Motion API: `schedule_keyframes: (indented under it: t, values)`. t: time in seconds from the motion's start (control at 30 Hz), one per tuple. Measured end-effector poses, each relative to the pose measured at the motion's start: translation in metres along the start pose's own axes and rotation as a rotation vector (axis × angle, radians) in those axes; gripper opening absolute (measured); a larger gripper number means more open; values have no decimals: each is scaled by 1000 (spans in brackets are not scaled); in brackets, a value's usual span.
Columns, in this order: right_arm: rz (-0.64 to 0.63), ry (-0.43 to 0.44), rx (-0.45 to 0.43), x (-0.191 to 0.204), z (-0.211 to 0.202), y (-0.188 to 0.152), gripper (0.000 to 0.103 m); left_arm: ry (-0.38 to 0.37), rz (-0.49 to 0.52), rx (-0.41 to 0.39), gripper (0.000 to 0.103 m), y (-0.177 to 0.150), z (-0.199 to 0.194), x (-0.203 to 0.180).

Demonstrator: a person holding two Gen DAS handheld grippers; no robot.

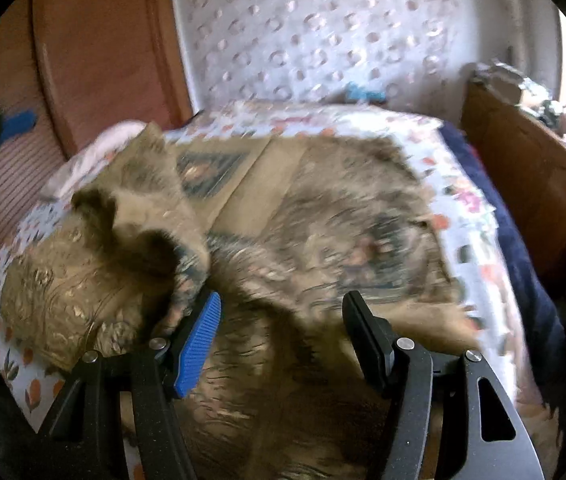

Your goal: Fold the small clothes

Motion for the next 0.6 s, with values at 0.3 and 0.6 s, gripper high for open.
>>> schedule_keyframes:
  t: [0.3,0.6]
  values:
    - [16,-15,-57,-6,-30,11,65,73,-51,-2,70,-22,-10,32]
    - [-88,92,0,44,-12,11,65,104,-85,22,70,-40,-3,51]
Point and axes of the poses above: each gripper's, at about its wrist camera, not at the fingertips, and z roughly the way its jaws point, x to its left, y to its top, the point moved 10 cm from there along z, roughly the way its jaws point, and after that the axes turned 5 degrees about x, right-handed, at the moved point
